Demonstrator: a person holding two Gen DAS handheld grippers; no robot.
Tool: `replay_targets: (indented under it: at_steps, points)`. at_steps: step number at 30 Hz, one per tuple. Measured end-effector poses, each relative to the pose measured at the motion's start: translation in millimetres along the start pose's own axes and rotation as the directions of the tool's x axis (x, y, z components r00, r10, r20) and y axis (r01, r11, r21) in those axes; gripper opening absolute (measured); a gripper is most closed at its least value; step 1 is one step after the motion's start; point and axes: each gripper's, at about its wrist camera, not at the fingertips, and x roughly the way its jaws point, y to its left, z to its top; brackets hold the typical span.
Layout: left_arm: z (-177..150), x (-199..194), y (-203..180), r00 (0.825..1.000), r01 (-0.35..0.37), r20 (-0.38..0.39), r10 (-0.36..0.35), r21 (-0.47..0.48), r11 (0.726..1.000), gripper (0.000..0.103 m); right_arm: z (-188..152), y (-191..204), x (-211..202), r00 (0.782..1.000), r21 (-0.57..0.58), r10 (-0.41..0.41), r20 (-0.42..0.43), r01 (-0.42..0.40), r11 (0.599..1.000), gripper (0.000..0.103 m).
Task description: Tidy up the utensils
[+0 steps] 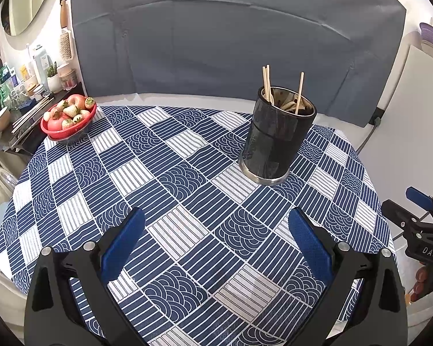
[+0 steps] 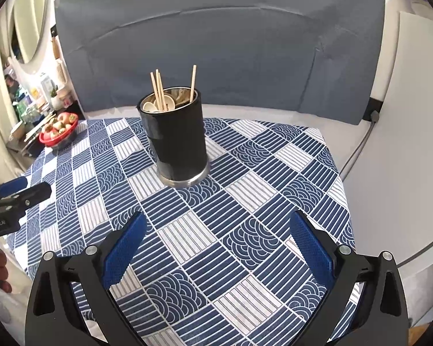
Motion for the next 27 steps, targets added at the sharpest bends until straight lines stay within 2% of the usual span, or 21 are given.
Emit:
replay_targets:
  at_steps: [27]
  points:
    - [2.3, 8.1, 2.8, 1.000, 0.011, -0.015, -0.011, -0.001, 1.000, 0.097, 1.7, 2.7, 0.4, 1.000, -0.021, -0.011, 0.010, 0.011, 1.000, 0.095]
